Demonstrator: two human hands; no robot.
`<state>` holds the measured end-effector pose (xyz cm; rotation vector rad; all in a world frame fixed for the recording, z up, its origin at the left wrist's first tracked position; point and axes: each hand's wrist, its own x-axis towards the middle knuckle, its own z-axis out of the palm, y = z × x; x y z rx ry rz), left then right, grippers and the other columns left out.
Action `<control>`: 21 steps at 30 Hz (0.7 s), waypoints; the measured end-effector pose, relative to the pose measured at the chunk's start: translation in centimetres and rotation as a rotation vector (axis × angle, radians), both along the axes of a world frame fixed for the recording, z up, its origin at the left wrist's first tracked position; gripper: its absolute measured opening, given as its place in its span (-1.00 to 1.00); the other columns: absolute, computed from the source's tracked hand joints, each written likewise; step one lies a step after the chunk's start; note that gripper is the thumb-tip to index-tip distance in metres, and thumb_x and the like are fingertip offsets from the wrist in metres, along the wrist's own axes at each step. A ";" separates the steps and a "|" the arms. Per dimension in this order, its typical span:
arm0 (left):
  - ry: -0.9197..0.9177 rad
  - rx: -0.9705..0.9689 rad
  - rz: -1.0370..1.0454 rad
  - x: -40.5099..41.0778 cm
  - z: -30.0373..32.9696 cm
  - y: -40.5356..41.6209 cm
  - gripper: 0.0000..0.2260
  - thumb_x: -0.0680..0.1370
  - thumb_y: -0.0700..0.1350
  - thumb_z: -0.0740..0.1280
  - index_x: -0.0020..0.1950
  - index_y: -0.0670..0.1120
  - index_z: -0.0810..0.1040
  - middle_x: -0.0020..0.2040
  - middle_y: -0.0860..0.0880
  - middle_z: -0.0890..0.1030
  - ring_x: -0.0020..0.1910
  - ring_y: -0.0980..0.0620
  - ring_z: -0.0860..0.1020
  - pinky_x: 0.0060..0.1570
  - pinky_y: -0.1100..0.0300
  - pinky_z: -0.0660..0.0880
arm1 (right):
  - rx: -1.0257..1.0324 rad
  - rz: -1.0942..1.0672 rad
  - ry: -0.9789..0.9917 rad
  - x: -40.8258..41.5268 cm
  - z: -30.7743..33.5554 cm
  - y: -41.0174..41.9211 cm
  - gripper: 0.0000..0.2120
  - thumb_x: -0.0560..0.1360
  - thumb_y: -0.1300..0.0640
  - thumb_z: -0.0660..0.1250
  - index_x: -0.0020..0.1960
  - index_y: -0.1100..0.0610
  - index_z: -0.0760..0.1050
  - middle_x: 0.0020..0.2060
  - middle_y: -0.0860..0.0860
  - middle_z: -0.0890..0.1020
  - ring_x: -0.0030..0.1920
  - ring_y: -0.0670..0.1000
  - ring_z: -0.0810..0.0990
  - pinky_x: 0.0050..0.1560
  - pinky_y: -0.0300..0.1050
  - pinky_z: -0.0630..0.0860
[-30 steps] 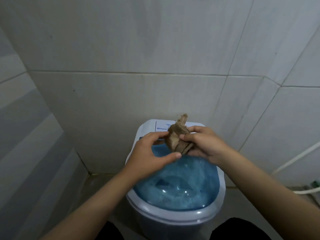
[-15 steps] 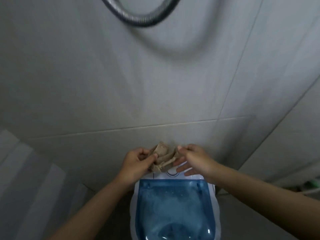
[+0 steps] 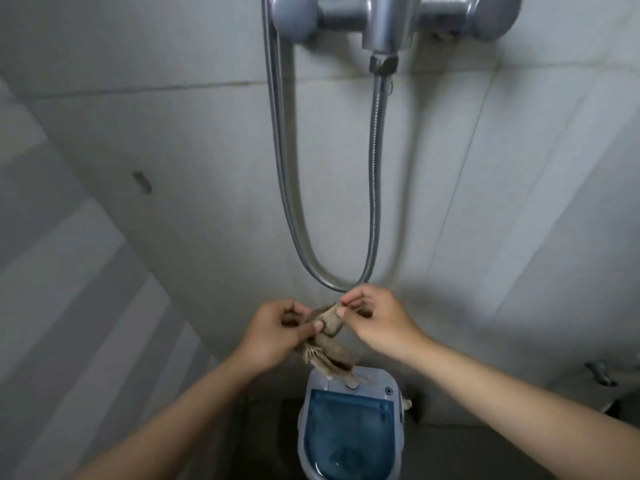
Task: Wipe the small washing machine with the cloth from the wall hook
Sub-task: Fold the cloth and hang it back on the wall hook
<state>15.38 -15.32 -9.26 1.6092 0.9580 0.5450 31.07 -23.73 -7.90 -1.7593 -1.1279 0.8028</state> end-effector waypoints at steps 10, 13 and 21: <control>-0.254 0.194 0.054 -1.9 11.0 -0.9 -0.84 0.33 -0.40 0.48 -0.25 -0.18 0.58 -0.37 -0.04 0.62 -0.43 0.21 0.53 -0.35 0.39 0.47 | -0.100 -0.020 0.726 -2.6 11.7 0.3 -0.75 0.46 0.04 0.38 0.02 0.21 0.53 -0.13 0.15 0.67 -0.15 0.08 0.66 -0.02 -0.08 0.57; -0.296 0.187 0.057 -3.3 12.0 -0.6 -0.87 0.36 -0.40 0.45 -0.24 -0.21 0.58 -0.40 -0.01 0.61 -0.46 0.23 0.52 -0.41 0.42 0.42 | -0.004 0.025 0.767 -3.4 12.1 1.3 -0.93 0.47 0.25 0.37 -0.06 0.16 0.54 -0.18 0.10 0.67 -0.22 -0.02 0.67 -0.09 -0.12 0.60; -0.220 0.100 0.269 -8.0 12.8 2.9 -0.73 0.52 -0.40 0.24 0.06 -0.06 0.48 -0.15 -0.09 0.61 -0.37 0.13 0.53 -0.45 0.34 0.42 | 0.100 0.113 0.645 -5.1 12.8 4.6 -0.74 0.44 0.44 0.32 0.05 0.16 0.50 -0.15 0.15 0.64 -0.33 -0.06 0.68 -0.37 -0.21 0.62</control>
